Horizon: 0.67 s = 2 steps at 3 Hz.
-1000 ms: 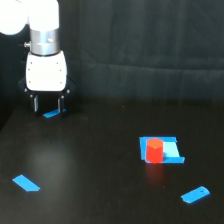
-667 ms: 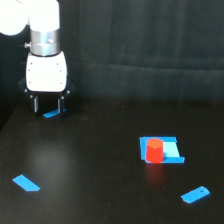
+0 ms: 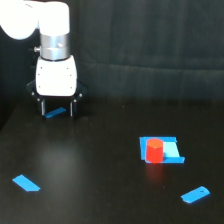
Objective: Pick up the red object from the table
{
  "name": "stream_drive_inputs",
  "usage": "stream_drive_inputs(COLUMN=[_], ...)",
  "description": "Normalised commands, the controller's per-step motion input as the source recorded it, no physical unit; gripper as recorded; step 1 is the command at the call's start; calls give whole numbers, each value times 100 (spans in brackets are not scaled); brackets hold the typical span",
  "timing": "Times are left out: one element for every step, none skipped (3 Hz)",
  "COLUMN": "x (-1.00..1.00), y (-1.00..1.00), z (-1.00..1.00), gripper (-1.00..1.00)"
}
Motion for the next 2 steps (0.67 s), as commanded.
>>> stream_drive_inputs(x=[89,90], y=[-72,-71], z=[7,-4], gripper=[100,100])
